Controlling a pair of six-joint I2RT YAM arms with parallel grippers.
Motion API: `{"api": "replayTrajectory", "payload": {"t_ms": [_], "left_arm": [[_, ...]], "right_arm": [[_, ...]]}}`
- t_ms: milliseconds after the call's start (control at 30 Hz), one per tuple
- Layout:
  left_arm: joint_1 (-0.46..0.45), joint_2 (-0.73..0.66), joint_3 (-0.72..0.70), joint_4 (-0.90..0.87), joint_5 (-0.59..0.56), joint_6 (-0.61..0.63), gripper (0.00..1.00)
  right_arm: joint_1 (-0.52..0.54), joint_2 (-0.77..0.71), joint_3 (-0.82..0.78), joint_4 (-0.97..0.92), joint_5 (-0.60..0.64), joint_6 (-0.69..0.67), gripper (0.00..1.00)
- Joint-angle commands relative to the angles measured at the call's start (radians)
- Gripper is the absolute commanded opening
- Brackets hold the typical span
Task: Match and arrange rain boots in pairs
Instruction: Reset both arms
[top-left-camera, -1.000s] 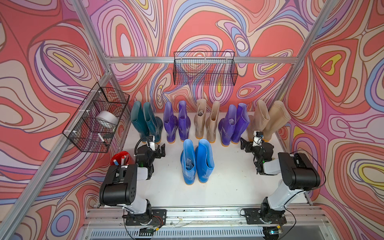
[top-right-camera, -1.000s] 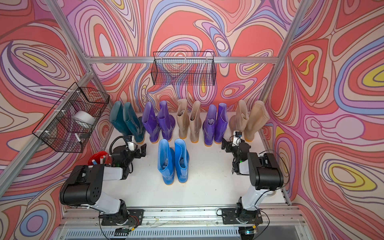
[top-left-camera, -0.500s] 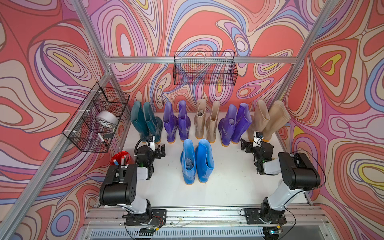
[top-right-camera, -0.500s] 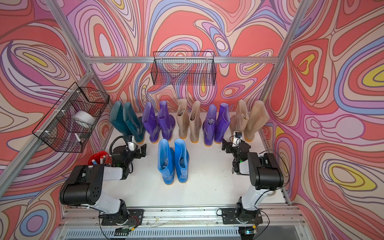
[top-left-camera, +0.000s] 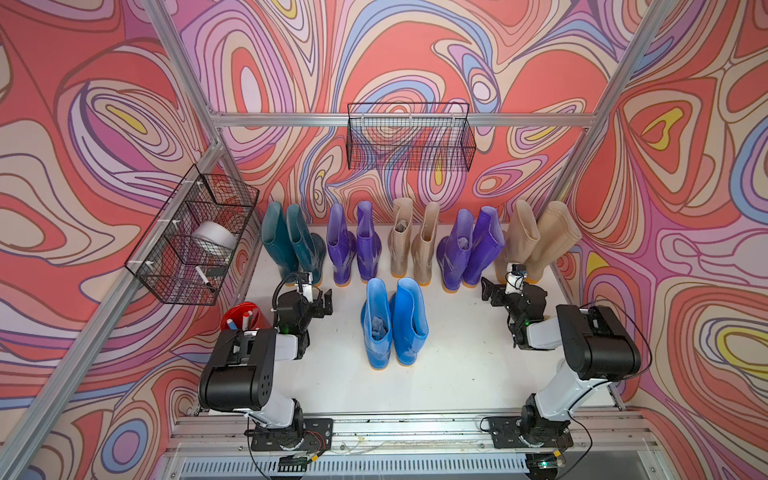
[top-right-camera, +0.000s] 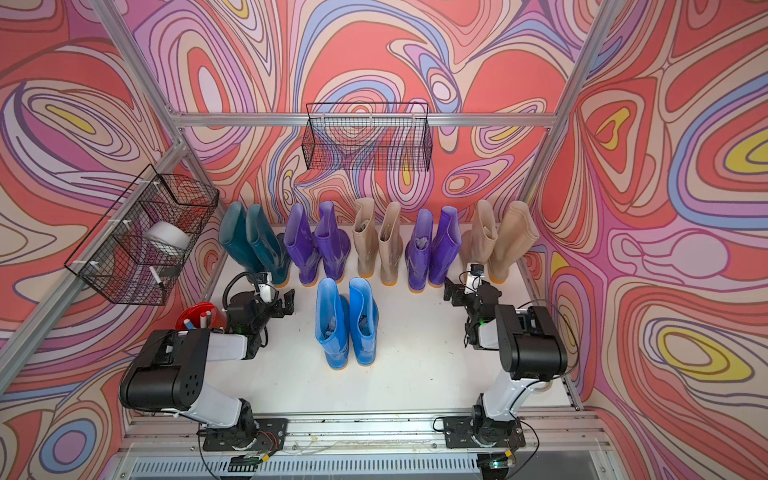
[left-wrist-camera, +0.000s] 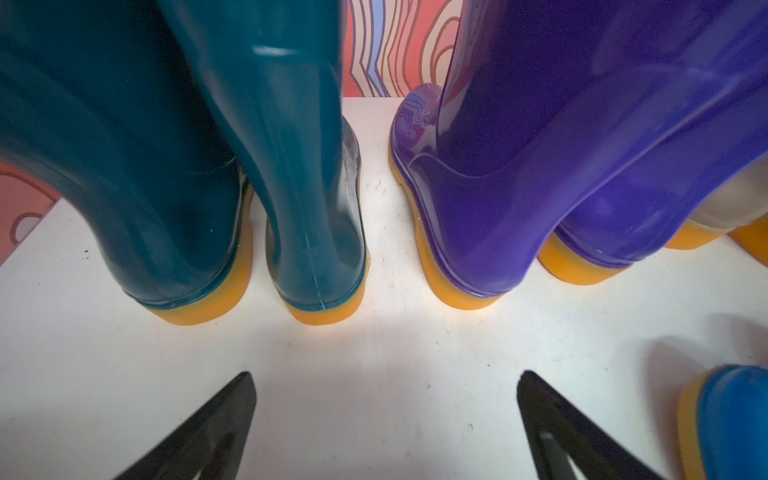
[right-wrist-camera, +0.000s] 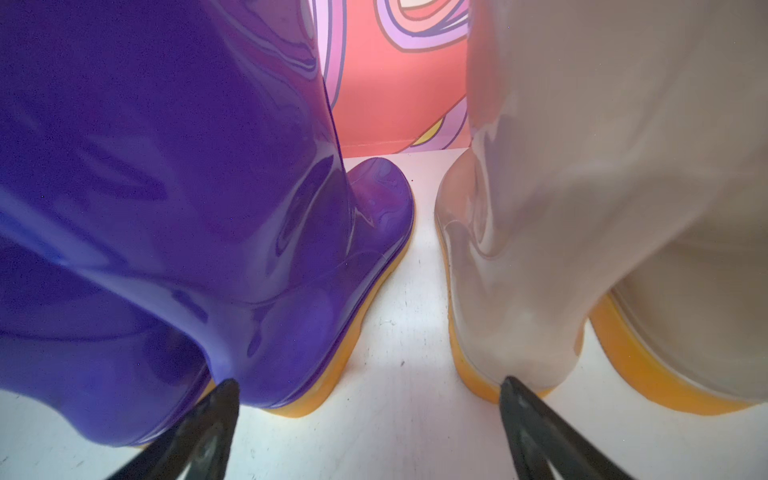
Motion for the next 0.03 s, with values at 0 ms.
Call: {"api": "replayTrajectory", "payload": {"t_ms": [0], "left_arm": [[0.0, -0.006, 0.023, -0.025, -0.091, -0.005, 1.0]], "right_arm": [[0.001, -0.014, 0.0, -0.007, 0.01, -0.009, 0.98]]}}
